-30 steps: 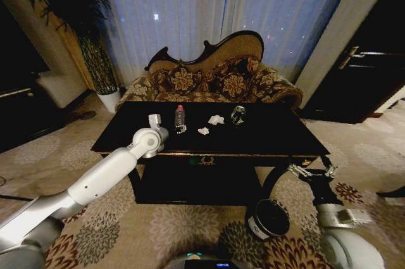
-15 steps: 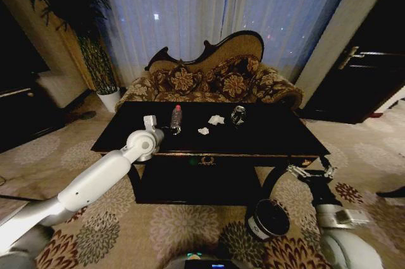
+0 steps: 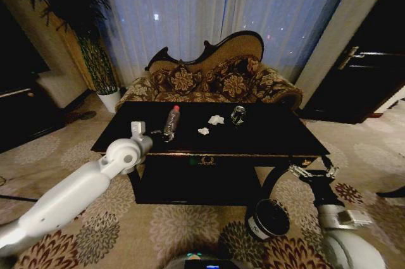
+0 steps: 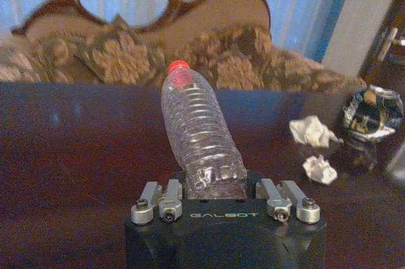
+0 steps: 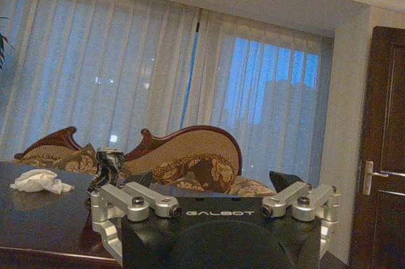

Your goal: Move to the front of the table and place the trash on the table into the trash bin.

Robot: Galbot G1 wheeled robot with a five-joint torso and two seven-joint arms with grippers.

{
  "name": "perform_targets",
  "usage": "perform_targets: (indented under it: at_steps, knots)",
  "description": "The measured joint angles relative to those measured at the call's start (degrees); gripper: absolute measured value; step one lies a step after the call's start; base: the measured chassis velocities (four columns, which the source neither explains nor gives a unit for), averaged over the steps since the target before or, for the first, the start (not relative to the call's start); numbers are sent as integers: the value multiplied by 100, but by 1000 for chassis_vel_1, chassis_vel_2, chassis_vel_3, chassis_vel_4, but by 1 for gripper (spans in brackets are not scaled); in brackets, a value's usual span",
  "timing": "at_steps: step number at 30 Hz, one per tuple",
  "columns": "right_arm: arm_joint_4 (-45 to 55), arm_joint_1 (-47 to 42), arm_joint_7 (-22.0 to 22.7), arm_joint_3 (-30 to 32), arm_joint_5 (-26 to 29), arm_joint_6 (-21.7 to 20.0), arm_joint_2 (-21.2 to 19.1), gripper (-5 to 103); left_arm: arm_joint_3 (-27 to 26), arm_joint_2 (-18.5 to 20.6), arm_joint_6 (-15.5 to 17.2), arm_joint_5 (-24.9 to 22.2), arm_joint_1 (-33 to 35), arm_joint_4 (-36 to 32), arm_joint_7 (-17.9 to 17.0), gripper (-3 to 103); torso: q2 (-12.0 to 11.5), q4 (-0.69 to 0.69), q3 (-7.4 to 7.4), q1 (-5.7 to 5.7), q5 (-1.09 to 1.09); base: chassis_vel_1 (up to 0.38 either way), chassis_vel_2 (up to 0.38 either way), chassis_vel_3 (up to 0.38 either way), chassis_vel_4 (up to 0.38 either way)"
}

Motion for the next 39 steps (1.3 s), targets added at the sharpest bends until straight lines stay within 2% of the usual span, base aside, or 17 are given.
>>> perform_targets:
  at_steps: [2, 5, 6, 10, 11, 14, 16, 17, 21, 23, 27, 30, 32, 36, 38, 39]
  knots:
    - [5, -4, 0, 0, 0, 1, -1, 100, -108, 52, -78, 79, 132, -47, 78, 44, 0, 0, 0, 0, 0, 0, 0, 0, 0]
    - [25, -19, 4, 0, -20, 9, -1, 100, -602, 272, -366, 414, 688, -244, 411, 44, 0, 0, 0, 0, 1, 0, 0, 0, 0]
    - [25, -19, 4, 0, -20, 9, -1, 100, -602, 272, -366, 414, 688, -244, 411, 44, 0, 0, 0, 0, 1, 0, 0, 0, 0]
    - [35, -36, 18, -12, -91, 34, 23, 100, -1232, 590, -576, 882, 1419, -546, 871, 44, 0, 0, 0, 0, 0, 0, 0, 0, 0]
    - [35, -36, 18, -12, -91, 34, 23, 100, -1232, 590, -576, 882, 1419, -546, 871, 44, 0, 0, 0, 0, 0, 0, 0, 0, 0]
    - [37, -78, 41, -12, -171, 75, 34, 100, -1677, 955, -720, 1277, 2083, -869, 1399, 44, 0, 1, -1, 0, 1, 0, 0, 0, 0]
    - [40, -87, 46, -10, -173, 80, 34, 100, -1714, 998, -743, 1347, 2158, -901, 1462, 44, 0, 1, -1, 0, 2, 0, 0, 0, 0]
    - [46, -106, 55, 3, -174, 92, 31, 100, -1796, 1105, -829, 1578, 2337, -974, 1642, 44, 1, 1, 0, 0, 1, 0, 0, 0, 0]
    - [73, -129, 74, 19, -182, 107, 33, 100, -1825, 1177, -900, 1846, 2470, -1035, 1860, 44, 0, 0, 0, 0, 0, 0, 0, 0, 0]
    - [85, -139, 101, 19, -288, 141, 56, 100, -1720, 1223, -973, 2144, 2468, -1027, 2043, 44, 0, -1, 0, 0, 1, 0, 0, 0, 0]
    - [72, -144, 125, 19, -634, 259, 85, 100, -1592, 1304, -997, 2303, 2471, -1050, 2168, 44, 0, -1, 0, 0, 0, 0, 0, 0, 0]
    - [-62, -116, 188, 29, -1399, 583, 112, 100, -1558, 1484, -1069, 2403, 2581, -1188, 2390, 44, 0, 0, 0, 0, 1, 0, 0, 0, 0]
    - [-92, -98, 222, 34, -1573, 659, 117, 100, -1557, 1515, -1084, 2395, 2606, -1228, 2418, 44, 0, -1, 0, 0, 1, 0, 0, 0, 0]
    - [-174, 4, 435, 120, -2652, 1070, 99, 100, -1546, 1592, -1107, 2212, 2628, -1357, 2466, 43, 0, -1, 0, 0, 1, 0, 0, 0, 0]
    - [-181, 17, 468, 139, -2855, 1146, 93, 100, -1544, 1599, -1101, 2144, 2619, -1389, 2465, 43, 0, 0, 0, 0, 0, 0, 0, 0, 0]
    - [-184, 38, 577, 180, -3361, 1304, 79, 100, -1533, 1623, -1048, 1919, 2556, -1481, 2457, 43, 0, 1, 0, 0, 0, 0, 0, 0, 0]
